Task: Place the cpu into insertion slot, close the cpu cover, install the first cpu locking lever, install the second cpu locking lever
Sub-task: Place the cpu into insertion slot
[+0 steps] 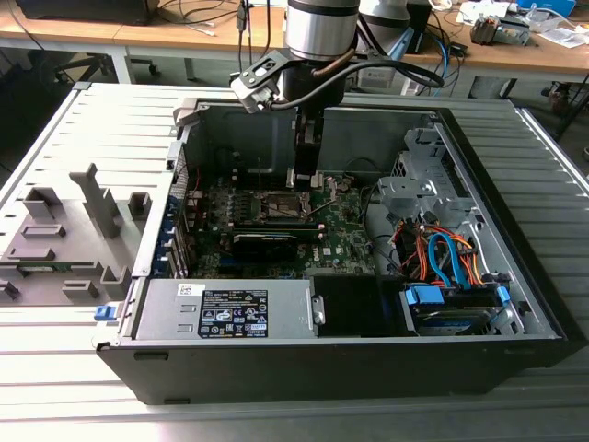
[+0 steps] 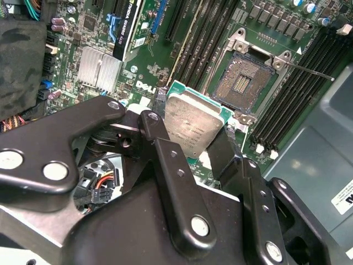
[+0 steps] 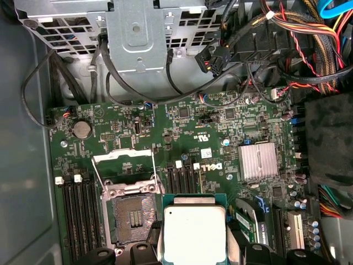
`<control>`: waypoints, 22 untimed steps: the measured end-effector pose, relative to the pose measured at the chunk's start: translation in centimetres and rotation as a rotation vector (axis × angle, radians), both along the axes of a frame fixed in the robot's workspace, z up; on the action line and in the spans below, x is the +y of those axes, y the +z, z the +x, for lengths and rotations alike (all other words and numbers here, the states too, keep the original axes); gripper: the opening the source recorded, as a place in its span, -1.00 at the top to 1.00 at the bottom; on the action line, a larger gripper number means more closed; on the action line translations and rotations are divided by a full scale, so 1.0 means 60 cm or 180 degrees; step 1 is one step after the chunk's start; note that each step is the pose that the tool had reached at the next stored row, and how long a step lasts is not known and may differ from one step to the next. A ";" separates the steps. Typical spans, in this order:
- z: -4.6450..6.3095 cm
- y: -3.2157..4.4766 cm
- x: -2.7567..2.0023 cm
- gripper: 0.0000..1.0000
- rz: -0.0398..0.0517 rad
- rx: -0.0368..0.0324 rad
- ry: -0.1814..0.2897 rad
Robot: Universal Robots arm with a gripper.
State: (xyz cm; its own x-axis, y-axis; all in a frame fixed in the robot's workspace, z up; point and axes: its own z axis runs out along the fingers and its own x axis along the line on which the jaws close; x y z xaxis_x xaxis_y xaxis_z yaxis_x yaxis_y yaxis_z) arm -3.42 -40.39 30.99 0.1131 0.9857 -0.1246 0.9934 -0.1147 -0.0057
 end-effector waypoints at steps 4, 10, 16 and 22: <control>0.000 0.000 0.0000 -0.08 0.0000 0.0000 -0.0006; 0.000 -0.001 0.0000 -0.08 0.0000 0.0000 -0.0016; 0.000 -0.001 0.0000 -0.08 0.0000 0.0000 -0.0024; 0.000 -0.002 0.0000 -0.08 0.0000 0.0000 -0.0031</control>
